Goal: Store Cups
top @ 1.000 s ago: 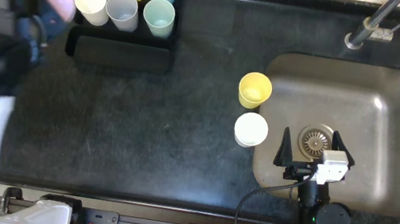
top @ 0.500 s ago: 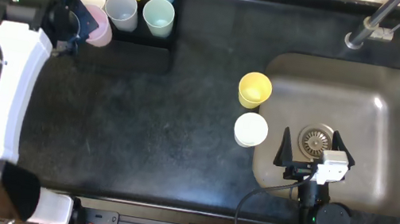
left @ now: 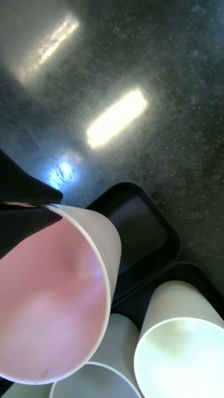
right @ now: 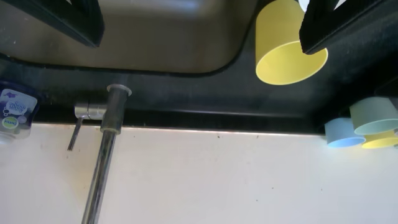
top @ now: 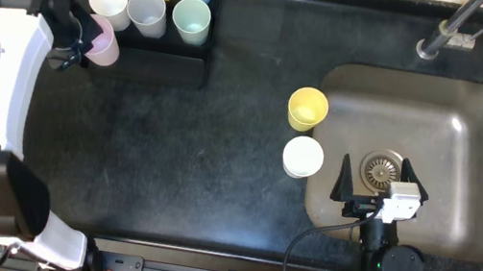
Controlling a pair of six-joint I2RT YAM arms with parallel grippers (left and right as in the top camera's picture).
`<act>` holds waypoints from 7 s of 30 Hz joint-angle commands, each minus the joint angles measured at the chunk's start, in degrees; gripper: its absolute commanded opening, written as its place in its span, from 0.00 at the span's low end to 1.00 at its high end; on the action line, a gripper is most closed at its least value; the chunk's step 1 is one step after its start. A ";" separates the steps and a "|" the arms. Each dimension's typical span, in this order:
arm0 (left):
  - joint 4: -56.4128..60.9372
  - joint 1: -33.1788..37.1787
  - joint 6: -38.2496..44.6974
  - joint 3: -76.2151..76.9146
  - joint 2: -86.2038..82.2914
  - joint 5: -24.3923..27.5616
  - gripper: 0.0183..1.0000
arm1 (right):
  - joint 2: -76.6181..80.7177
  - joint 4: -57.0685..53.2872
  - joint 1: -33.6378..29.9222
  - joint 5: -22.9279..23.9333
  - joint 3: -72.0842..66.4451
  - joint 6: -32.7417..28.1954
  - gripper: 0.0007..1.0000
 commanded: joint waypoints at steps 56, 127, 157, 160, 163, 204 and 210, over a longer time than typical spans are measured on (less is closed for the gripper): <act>6.45 1.77 -0.83 1.09 9.79 1.25 1.00 | -0.55 0.31 0.04 -0.17 -0.76 0.39 1.00; 17.94 -45.64 4.07 1.14 13.68 13.16 0.75 | -0.55 0.31 0.04 -0.17 -0.76 0.39 1.00; 5.62 -23.82 -3.08 1.11 -8.96 12.31 0.02 | -0.55 0.31 0.04 -0.17 -0.76 0.39 1.00; -1.11 -18.18 -7.41 0.68 -9.62 9.01 0.02 | -0.55 0.31 0.04 -0.17 -0.76 0.39 1.00; -0.87 -13.99 -8.83 -3.28 -9.57 7.04 0.02 | -0.55 0.31 0.04 -0.17 -0.76 0.39 1.00; 8.26 -13.73 -35.36 -7.74 -0.50 -1.49 0.02 | -0.55 0.31 0.04 -0.17 -0.76 0.39 1.00; 7.48 -13.62 -35.36 -7.74 0.79 -1.46 0.02 | -0.55 0.31 0.04 -0.17 -0.76 0.39 1.00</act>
